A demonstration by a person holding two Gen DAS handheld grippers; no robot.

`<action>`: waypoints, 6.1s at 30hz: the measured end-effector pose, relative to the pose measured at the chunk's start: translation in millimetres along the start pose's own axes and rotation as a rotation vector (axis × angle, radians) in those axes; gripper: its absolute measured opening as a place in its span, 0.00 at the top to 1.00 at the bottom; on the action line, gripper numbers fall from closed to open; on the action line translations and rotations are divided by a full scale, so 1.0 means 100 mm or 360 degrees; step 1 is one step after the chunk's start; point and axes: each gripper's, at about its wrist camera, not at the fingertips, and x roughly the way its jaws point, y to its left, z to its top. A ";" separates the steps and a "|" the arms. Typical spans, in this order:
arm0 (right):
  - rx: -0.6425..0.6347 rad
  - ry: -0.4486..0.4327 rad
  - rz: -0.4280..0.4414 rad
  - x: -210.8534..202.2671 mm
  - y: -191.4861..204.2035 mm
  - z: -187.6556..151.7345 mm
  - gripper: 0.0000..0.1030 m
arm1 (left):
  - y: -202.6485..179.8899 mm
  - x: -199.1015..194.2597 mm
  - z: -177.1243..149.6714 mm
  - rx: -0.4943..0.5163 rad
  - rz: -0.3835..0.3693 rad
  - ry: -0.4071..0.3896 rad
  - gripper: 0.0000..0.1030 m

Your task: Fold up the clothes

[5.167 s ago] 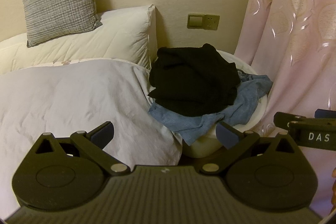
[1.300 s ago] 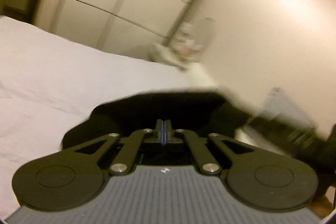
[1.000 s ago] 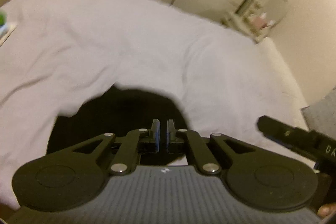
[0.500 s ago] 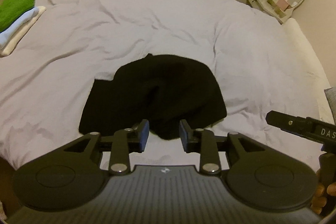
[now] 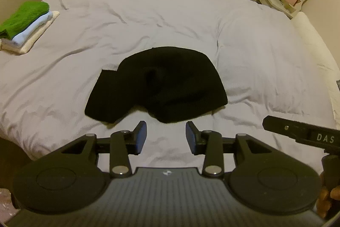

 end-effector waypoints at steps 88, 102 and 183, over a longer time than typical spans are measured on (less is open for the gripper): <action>0.0638 -0.0040 -0.0682 1.47 0.02 -0.13 0.92 | 2.59 2.52 0.48 0.0146 -0.0098 0.0775 0.51; 0.0241 0.0318 -0.1098 1.51 -0.45 -0.49 0.37 | 1.62 2.64 0.25 0.0306 -0.0165 0.0817 0.51; -0.0238 -0.1081 -0.1422 -0.21 -0.04 0.88 0.93 | 0.64 1.49 1.01 0.0386 -0.0814 -0.0088 0.94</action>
